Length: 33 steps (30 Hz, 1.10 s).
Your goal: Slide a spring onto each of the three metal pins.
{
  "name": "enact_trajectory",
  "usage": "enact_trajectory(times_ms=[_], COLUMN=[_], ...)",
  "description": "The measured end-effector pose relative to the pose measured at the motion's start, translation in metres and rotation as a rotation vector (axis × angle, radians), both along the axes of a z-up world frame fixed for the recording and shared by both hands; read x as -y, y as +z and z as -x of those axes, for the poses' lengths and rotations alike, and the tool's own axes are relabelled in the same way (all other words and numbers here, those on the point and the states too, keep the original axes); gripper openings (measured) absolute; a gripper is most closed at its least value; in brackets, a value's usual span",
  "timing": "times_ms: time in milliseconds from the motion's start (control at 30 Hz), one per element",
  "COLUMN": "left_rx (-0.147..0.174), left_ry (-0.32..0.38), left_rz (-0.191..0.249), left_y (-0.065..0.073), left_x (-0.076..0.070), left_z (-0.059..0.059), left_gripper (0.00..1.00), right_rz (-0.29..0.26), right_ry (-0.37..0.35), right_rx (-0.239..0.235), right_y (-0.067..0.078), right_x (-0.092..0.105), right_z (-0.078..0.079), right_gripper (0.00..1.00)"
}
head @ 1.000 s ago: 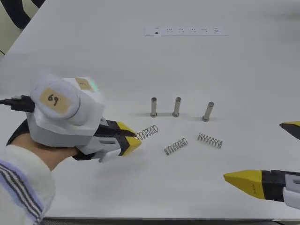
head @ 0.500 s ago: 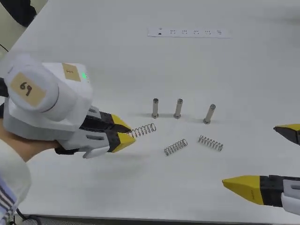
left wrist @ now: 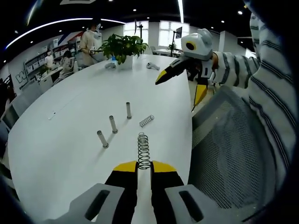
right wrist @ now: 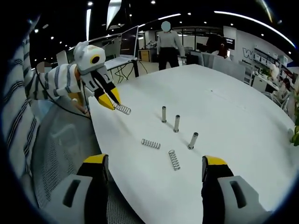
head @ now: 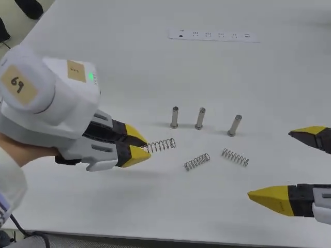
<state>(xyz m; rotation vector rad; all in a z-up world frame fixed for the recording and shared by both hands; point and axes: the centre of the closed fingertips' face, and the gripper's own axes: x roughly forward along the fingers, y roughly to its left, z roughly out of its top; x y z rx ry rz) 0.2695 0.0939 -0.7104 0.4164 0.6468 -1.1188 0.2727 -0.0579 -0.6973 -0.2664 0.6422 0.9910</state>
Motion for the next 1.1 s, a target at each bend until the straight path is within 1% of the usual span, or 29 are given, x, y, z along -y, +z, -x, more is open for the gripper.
enact_trajectory(times_ms=[100, 200, 267, 333, 467, 500, 567, 667, 767, 900, 1000, 1100], left_rx=[-0.002, -0.002, -0.002, -0.003, -0.001, 0.006, 0.008, 0.01, 0.011, 0.011, 0.01, 0.008], left_ry=[-0.013, -0.023, -0.027, -0.035, -0.053, -0.06, -0.07, -0.088, -0.1, -0.118, -0.132, -0.142], left_rz=[-0.01, -0.011, -0.009, -0.01, -0.008, -0.008, -0.006, 0.003, 0.009, 0.018, 0.018, 0.023], left_y=[-0.001, -0.002, -0.003, -0.003, -0.003, -0.003, -0.003, -0.002, -0.001, 0.0, 0.0, 0.001], left_x=[-0.001, 0.0, 0.001, 0.002, 0.004, 0.004, 0.005, 0.007, 0.009, 0.012, 0.014, 0.015], left_z=[0.001, 0.002, 0.003, 0.004, 0.005, 0.005, 0.006, 0.007, 0.008, 0.009, 0.011, 0.013], left_gripper=[0.03, 0.03, 0.03, 0.03, 0.03, 0.03, 0.03, 0.03, 0.03, 0.03, 0.03, 0.03], right_rz=[0.004, 0.0, -0.01, -0.031, -0.034, -0.037, -0.054, -0.06, -0.085, -0.112, -0.109, -0.118], right_ry=[0.038, 0.074, 0.092, 0.12, 0.155, 0.165, 0.196, 0.231, 0.257, 0.289, 0.327, 0.353], right_rx=[0.007, 0.012, 0.016, 0.021, 0.036, 0.033, 0.005, 0.015, 0.016, 0.025, 0.027, 0.036], right_y=[0.0, 0.001, 0.002, 0.004, 0.005, 0.005, 0.005, 0.006, 0.007, 0.01, 0.01, 0.011], right_x=[-0.005, -0.011, -0.014, -0.02, -0.024, -0.025, -0.028, -0.031, -0.036, -0.041, -0.046, -0.052], right_z=[-0.002, -0.005, -0.006, -0.006, -0.008, -0.008, -0.004, -0.002, -0.001, 0.0, 0.002, 0.004], right_gripper=[0.78, 0.77, 0.75, 0.73, 0.7, 0.68, 0.65, 0.62, 0.6, 0.5, 0.43, 0.4])
